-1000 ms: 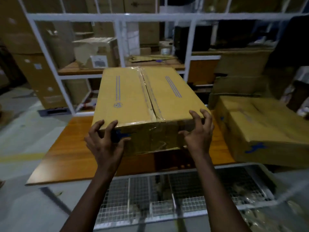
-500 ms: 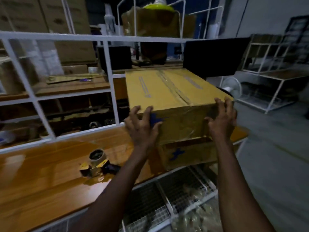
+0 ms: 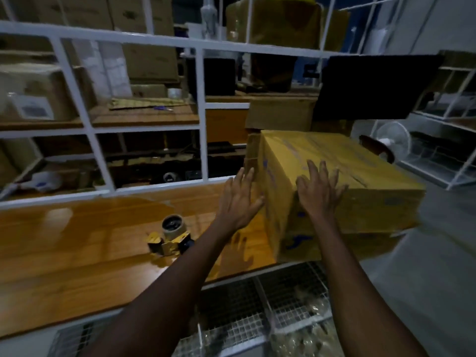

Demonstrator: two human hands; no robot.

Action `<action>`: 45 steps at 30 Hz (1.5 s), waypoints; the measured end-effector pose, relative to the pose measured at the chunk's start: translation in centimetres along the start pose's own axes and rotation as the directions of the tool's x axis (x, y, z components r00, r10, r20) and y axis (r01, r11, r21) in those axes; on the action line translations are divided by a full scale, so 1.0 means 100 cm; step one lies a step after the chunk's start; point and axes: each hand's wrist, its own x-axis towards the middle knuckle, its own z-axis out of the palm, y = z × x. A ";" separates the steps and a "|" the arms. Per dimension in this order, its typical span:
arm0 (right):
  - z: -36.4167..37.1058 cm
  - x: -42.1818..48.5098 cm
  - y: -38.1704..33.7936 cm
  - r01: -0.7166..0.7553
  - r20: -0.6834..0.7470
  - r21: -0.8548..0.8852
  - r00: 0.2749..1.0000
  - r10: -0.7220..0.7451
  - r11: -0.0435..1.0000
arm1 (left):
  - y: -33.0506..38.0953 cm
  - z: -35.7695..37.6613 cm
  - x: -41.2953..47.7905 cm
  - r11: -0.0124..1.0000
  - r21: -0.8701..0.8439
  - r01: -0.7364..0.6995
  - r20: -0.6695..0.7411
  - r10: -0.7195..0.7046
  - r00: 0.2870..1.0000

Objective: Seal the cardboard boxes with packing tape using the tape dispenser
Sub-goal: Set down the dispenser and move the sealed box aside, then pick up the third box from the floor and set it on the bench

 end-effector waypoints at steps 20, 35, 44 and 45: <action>0.177 -0.441 -0.584 0.502 0.282 0.686 0.486 -0.827 0.528 | -0.383 -0.366 -0.533 0.420 0.078 0.904 -0.491 -0.773 0.402; 0.328 -0.820 -0.701 0.338 0.499 0.842 -0.189 -0.846 0.421 | -0.449 -0.378 -0.893 -0.275 -0.029 0.961 -0.407 -0.875 -0.262; 0.511 -0.944 -0.656 0.533 0.694 0.685 -0.270 -0.667 0.497 | -0.549 -0.269 -1.046 -0.443 -0.008 0.897 -0.228 -0.872 -0.433; 0.533 -0.959 -0.649 0.558 0.696 0.676 -0.268 -0.666 0.482 | -0.565 -0.252 -1.065 -0.443 -0.006 0.896 -0.226 -0.873 -0.433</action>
